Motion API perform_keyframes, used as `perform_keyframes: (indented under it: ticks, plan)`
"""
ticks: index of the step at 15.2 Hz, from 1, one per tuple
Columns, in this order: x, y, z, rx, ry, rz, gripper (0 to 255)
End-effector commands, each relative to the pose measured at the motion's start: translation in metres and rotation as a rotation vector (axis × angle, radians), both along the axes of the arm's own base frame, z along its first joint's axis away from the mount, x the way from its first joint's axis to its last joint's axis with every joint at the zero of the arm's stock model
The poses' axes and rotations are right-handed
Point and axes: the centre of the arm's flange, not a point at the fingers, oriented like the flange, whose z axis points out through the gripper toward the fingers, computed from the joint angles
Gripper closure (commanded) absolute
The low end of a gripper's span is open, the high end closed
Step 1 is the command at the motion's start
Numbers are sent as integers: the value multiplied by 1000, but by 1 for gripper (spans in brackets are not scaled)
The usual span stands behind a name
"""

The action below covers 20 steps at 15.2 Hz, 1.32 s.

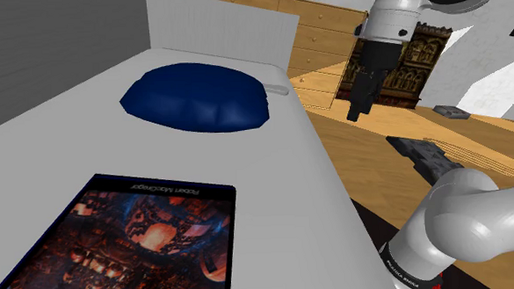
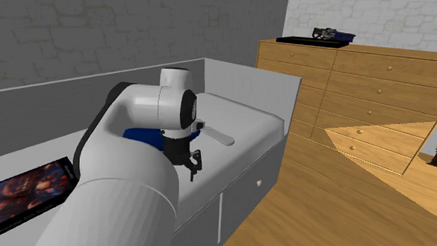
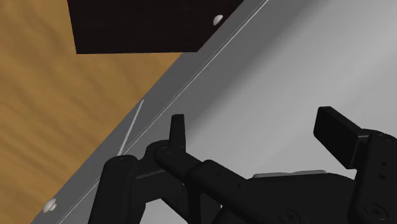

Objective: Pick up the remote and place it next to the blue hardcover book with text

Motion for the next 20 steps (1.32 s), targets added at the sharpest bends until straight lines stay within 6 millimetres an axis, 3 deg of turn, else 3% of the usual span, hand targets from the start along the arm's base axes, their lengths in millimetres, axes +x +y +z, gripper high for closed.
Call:
perform_keyframes:
  ticks: [1,11,20]
  plan:
    - [0,0,0,0,0,0,0]
    - [104,-67,-22,-10,-35,211,0]
    - [208,-108,-37,-19,-67,401,0]
